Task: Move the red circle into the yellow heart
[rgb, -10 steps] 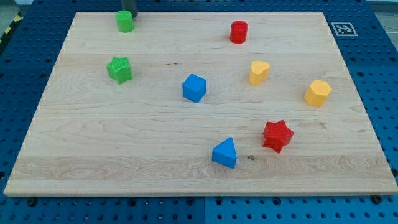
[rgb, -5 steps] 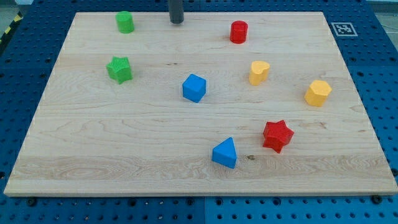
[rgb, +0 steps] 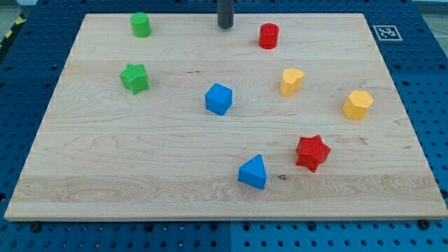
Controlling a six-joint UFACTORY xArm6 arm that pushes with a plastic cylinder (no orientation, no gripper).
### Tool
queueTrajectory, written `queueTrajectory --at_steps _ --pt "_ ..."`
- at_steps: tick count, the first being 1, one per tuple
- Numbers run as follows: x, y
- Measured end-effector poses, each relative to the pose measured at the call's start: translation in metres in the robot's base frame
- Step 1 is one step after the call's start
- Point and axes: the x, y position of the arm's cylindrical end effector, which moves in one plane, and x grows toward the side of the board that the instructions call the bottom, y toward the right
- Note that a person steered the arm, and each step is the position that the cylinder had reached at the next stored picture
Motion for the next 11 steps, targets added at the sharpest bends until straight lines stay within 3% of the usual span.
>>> queueTrajectory --at_steps 6,8,11 --pt "0.018 0.015" --pt "0.004 0.056" --pt "0.042 0.092"
